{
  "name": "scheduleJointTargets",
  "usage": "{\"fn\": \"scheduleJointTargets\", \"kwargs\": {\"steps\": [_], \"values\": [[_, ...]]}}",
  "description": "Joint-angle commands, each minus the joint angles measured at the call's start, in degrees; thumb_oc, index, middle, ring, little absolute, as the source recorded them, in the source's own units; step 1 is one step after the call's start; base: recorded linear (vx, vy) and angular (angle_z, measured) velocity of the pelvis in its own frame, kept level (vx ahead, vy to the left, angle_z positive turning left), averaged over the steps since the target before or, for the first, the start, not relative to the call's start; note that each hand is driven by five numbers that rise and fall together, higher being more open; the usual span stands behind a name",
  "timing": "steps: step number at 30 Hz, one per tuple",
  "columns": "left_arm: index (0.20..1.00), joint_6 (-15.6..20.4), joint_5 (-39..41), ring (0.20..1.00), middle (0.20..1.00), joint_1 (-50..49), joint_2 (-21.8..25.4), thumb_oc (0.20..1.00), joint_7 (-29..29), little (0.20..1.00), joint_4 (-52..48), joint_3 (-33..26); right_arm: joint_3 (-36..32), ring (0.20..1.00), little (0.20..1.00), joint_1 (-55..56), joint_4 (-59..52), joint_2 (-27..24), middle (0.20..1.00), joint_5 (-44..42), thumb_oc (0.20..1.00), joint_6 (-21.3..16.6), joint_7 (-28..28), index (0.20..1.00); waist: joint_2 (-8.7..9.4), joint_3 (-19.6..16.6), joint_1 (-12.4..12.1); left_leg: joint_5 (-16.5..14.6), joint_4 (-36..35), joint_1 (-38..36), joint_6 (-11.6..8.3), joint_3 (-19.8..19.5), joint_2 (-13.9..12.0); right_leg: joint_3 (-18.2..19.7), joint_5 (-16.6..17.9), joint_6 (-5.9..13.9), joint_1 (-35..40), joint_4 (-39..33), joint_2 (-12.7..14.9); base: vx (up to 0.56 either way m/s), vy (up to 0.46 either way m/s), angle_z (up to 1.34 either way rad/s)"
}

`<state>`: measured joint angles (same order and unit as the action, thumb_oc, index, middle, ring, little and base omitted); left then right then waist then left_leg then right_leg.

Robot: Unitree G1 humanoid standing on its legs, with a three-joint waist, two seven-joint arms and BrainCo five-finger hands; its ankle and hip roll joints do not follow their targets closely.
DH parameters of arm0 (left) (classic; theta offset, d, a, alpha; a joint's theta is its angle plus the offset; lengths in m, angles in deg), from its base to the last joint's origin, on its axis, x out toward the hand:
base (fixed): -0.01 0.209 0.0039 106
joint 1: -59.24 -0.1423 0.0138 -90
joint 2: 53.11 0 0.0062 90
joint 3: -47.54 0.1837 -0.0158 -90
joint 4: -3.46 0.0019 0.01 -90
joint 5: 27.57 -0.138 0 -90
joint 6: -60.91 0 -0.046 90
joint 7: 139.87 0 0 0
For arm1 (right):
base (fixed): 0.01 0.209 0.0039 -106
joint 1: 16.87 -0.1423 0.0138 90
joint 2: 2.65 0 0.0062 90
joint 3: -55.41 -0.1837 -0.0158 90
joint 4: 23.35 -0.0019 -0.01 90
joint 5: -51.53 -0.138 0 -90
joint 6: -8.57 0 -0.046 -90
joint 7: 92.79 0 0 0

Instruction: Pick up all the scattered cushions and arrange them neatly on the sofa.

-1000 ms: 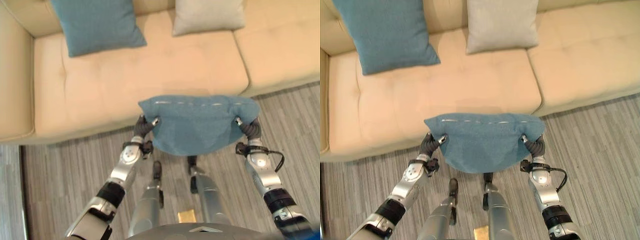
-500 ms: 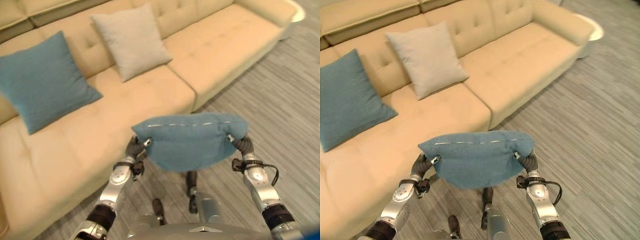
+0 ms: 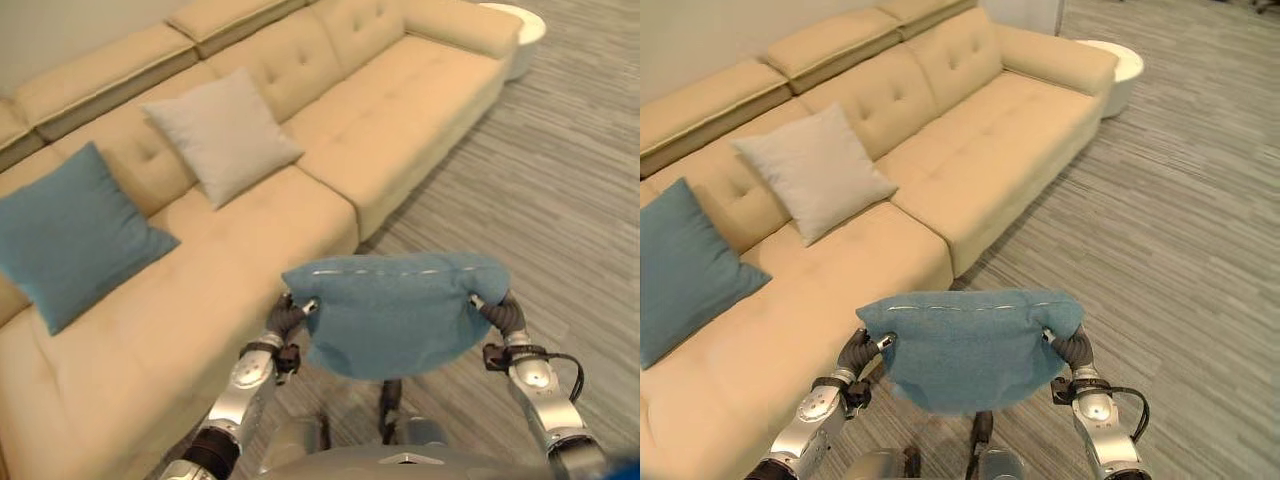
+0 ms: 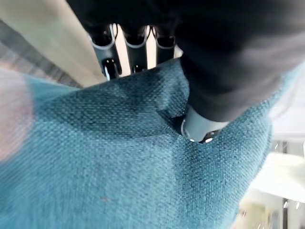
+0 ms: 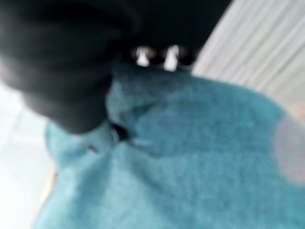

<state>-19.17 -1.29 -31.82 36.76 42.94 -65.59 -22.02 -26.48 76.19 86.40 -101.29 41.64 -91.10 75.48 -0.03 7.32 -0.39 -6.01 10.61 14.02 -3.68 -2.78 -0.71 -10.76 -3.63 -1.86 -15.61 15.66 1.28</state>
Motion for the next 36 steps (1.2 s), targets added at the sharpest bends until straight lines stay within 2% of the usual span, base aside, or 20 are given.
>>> {"fn": "scheduleJointTargets", "kwargs": {"steps": [1, 2, 3, 6, 8, 10, 14, 17, 18, 19, 20, 21, 26, 28, 30, 31, 32, 34, 35, 36], "values": [[0.2, 4.04, 0.11, 0.2, 0.2, 3.65, 0.34, 0.2, -0.59, 0.2, -5.85, -0.67, -0.11, 0.2, 0.2, -4.07, -3.84, 0.43, 0.2, -0.64, 0.2, -4.48, -0.84, 0.2, 3.13, -0.59, -1.49, 7.98, -2.51, 3.57, 0.57, -1.18, 4.6, 5.81, 4.49, 6.05, 12.84, -17.97, -0.83, 0.13, 0.047, 0.02], [0.2, 4.06, 1.07, 0.2, 0.2, 3.92, 0.28, 0.2, -0.3, 0.2, -6.2, -1.14, 0.13, 0.2, 0.2, -4.49, -3.86, 0.46, 0.2, -0.71, 0.2, -4.37, -1.18, 0.2, 2.88, -0.32, -2.08, 9.05, -3.1, 4.5, 0.28, -1.65, 4.62, 7.09, 4.17, 5.78, 13.19, -17.93, -1.34, 0.06, 0.033, -0.08], [0.2, 4.05, 1.09, 0.2, 0.2, 3.94, 0.29, 0.2, -0.3, 0.2, -6.2, -1.16, 0.13, 0.2, 0.2, -4.52, -3.86, 0.46, 0.2, -0.71, 0.2, -4.36, -1.19, 0.2, 2.92, -0.28, -2.2, 9.06, -3.15, 4.43, 0.28, -1.53, 4.59, 7.23, 4.17, 5.77, 13.19, -17.91, -1.33, 0.13, 0.105, -0.69], [0.2, 4.47, 3.25, 0.2, 0.2, 3.62, -0.05, 0.2, 0.8, 0.2, -7.25, -3.33, 0.81, 0.2, 0.2, -4.91, -4.47, 0.86, 0.2, -0.5, 0.2, -4.1, -0.9, 0.2, 2.09, -0.7, -3.1, 8.72, -4.43, 2.51, 0.66, -2.14, 4.09, 10.7, 2.59, 5.67, 14.17, -16.96, -2.36, 0.22, 0.166, -1.49], [0.2, 4.4, 2.74, 0.2, 0.2, 3.36, 1.29, 0.2, 0.86, 0.2, -8.09, -4.71, 0.48, 0.2, 0.2, -4.05, -4.94, 1.23, 0.2, 0.0, 0.2, -3.6, 0.04, 0.2, 2.34, -2.01, -3.29, 7.53, -4.18, 0.09, 1.75, -0.39, 3.89, 12.62, 0.52, 6.12, 15.42, -14.46, -0.64, 0.32, 0.263, -0.96], [0.2, 4.44, 2.46, 0.2, 0.2, 3.32, 1.68, 0.2, 0.89, 0.2, -8.25, -4.88, 0.6, 0.2, 0.2, -4.09, -4.85, 1.44, 0.2, 0.09, 0.2, -3.56, 0.25, 0.2, 2.52, -2.09, -3.66, 6.99, -4.04, -0.57, 2.16, 0.28, 3.85, 13.01, 0.12, 6.32, 15.46, -13.51, -0.23, 0.16, 0.146, -0.61], [0.2, 4.15, 1.79, 0.2, 0.2, 2.68, 2.62, 0.2, 0.42, 0.2, -9.0, -5.53, 0.75, 0.2, 0.2, -4.4, -4.59, 2.47, 0.2, 0.72, 0.2, -3.3, 1.29, 0.2, 2.91, -2.29, -4.28, 5.0, -4.07, -3.0, 3.8, 2.94, 3.69, 13.68, 0.28, 8.92, 13.61, -7.81, 0.73, 0.12, 0.13, -0.38], [0.2, 4.14, 1.81, 0.2, 0.2, 2.83, 3.19, 0.2, 0.27, 0.2, -8.94, -5.53, 1.09, 0.2, 0.2, -5.0, -4.74, 3.21, 0.2, 0.69, 0.2, -3.13, 1.87, 0.2, 2.36, -1.77, -4.16, 4.16, -4.33, -3.95, 4.5, 4.04, 3.15, 12.1, 1.31, 10.56, 9.55, -1.75, 1.32, 0.06, 0.076, -0.27], [0.2, 4.14, 1.81, 0.2, 0.2, 2.84, 3.19, 0.2, 0.27, 0.2, -8.93, -5.54, 1.09, 0.2, 0.2, -4.99, -4.75, 3.21, 0.2, 0.69, 0.2, -3.12, 1.87, 0.2, 2.38, -1.81, -4.17, 4.15, -4.32, -3.9, 4.5, 4.05, 3.16, 12.12, 1.22, 10.56, 9.41, -1.57, 1.34, 0.11, 0.052, -0.09], [0.2, 4.22, 1.68, 0.2, 0.2, 2.75, 3.26, 0.2, 0.07, 0.2, -9.08, -5.44, 1.37, 0.2, 0.2, -5.28, -4.77, 3.45, 0.2, 1.01, 0.2, -3.0, 2.05, 0.2, 2.28, -1.6, -4.01, 3.44, -4.89, -5.34, 4.59, 4.71, 3.03, 9.31, 1.95, 10.49, 7.57, -2.25, 2.39, 0.24, 0.002, -0.17], [0.2, 4.09, 1.58, 0.2, 0.2, 2.29, 3.3, 0.2, -0.33, 0.2, -9.5, -5.36, 1.45, 0.2, 0.2, -5.46, -4.8, 3.28, 0.2, 1.2, 0.2, -2.95, 2.1, 0.2, 2.37, -1.6, -3.49, 2.53, -6.15, -7.52, 4.61, 5.18, 3.1, 6.1, 3.94, 9.8, 5.88, -6.49, 3.38, 0.3, -0.009, -0.2], [0.2, 3.96, 1.64, 0.2, 0.2, 2.11, 3.28, 0.2, -0.44, 0.2, -9.67, -5.41, 1.53, 0.2, 0.2, -5.52, -4.86, 3.19, 0.2, 0.99, 0.2, -2.92, 2.13, 0.2, 2.37, -1.45, -3.14, 2.15, -6.36, -8.24, 4.62, 5.28, 3.19, 5.21, 4.88, 9.81, 5.61, -8.58, 3.49, 0.29, -0.047, -0.35], [0.2, 3.77, 1.67, 0.2, 0.2, 3.29, 2.81, 0.2, -0.46, 0.2, -8.61, -5.28, 1.45, 0.2, 0.2, -5.91, -5.37, 2.93, 0.2, 0.9, 0.2, -2.64, 1.85, 0.2, 2.29, -0.37, -0.74, -0.14, -7.49, -12.9, 3.99, 4.22, 3.23, 2.58, 9.3, 10.82, -0.2, -14.62, 3.92, 0.27, -0.08, -0.08], [0.2, 3.9, 1.26, 0.2, 0.2, 3.71, 2.6, 0.2, -0.67, 0.2, -8.49, -4.8, 1.36, 0.2, 0.2, -5.27, -5.96, 2.56, 0.2, 1.1, 0.2, -2.66, 2.0, 0.2, 3.01, -0.78, -0.38, -2.31, -7.16, -14.73, 3.66, 3.4, 3.89, 2.45, 10.21, 10.49, 1.26, -15.65, 4.28, 0.3, -0.141, 0.4], [0.2, 3.85, 0.89, 0.2, 0.2, 3.62, 2.31, 0.2, -0.75, 0.2, -8.49, -4.41, 1.27, 0.2, 0.2, -4.87, -6.01, 2.6, 0.2, 1.13, 0.2, -2.68, 2.09, 0.2, 3.07, -1.16, -0.19, -3.12, -6.81, -15.6, 3.4, 3.35, 3.68, 2.27, 10.36, 10.04, 1.82, -15.32, 4.18, 0.32, -0.17, 0.38], [0.2, 3.95, 1.66, 0.2, 0.2, 3.05, 1.45, 0.2, -0.92, 0.2, -8.86, -4.44, 1.12, 0.2, 0.2, -3.22, -6.57, 2.39, 0.2, 1.06, 0.2, -2.99, 2.74, 0.2, 3.26, -2.19, 0.57, -3.03, 1.08, -14.97, 0.82, 3.66, 1.05, 2.24, 9.46, 8.34, 4.45, -14.71, 3.16, 0.38, -0.301, 0.51], [0.2, 3.79, 2.08, 0.2, 0.2, 3.48, 1.2, 0.2, -0.86, 0.2, -8.76, -4.01, 0.77, 0.2, 0.2, -2.83, -6.7, 2.16, 0.2, 0.47, 0.2, -3.46, 2.45, 0.2, 3.44, -1.44, 0.44, -0.78, 11.28, -10.3, -0.49, 3.57, -0.43, 2.13, 9.02, 7.16, 6.08, -14.72, 2.67, 0.42, -0.375, 0.32], [0.2, 3.83, 2.54, 0.2, 0.2, 4.04, 0.89, 0.2, -0.5, 0.2, -8.66, -3.36, 1.14, 0.2, 0.2, -3.16, -6.67, 1.45, 0.2, -0.4, 0.2, -3.67, 2.06, 0.2, 4.42, -0.6, -0.3, 2.73, 20.46, -4.36, 0.36, 2.97, -0.4, 2.01, 7.64, 5.34, 7.52, -14.99, 2.16, 0.15, -0.233, 0.27], [0.2, 3.79, 2.7, 0.2, 0.2, 4.22, 0.78, 0.2, -0.41, 0.2, -8.61, -3.14, 0.94, 0.2, 0.2, -3.17, -6.68, 1.13, 0.2, -0.51, 0.2, -3.45, 1.69, 0.2, 4.73, -0.06, -0.58, 3.16, 23.32, -1.58, 0.81, 3.08, -0.33, 1.85, 6.85, 4.88, 8.39, -15.05, 2.11, 0.19, -0.188, 0.11], [0.2, 3.71, 3.09, 0.2, 0.2, 4.45, 0.61, 0.2, -0.42, 0.2, -8.61, -2.99, 0.88, 0.2, 0.2, -3.21, -6.76, 0.99, 0.2, -0.73, 0.2, -3.27, 1.72, 0.2, 5.05, 0.11, -0.87, 2.29, 23.28, 0.92, 1.46, 3.71, -0.07, 1.74, 5.94, 4.63, 9.15, -15.14, 2.03, 0.22, -0.125, -0.03]]}}
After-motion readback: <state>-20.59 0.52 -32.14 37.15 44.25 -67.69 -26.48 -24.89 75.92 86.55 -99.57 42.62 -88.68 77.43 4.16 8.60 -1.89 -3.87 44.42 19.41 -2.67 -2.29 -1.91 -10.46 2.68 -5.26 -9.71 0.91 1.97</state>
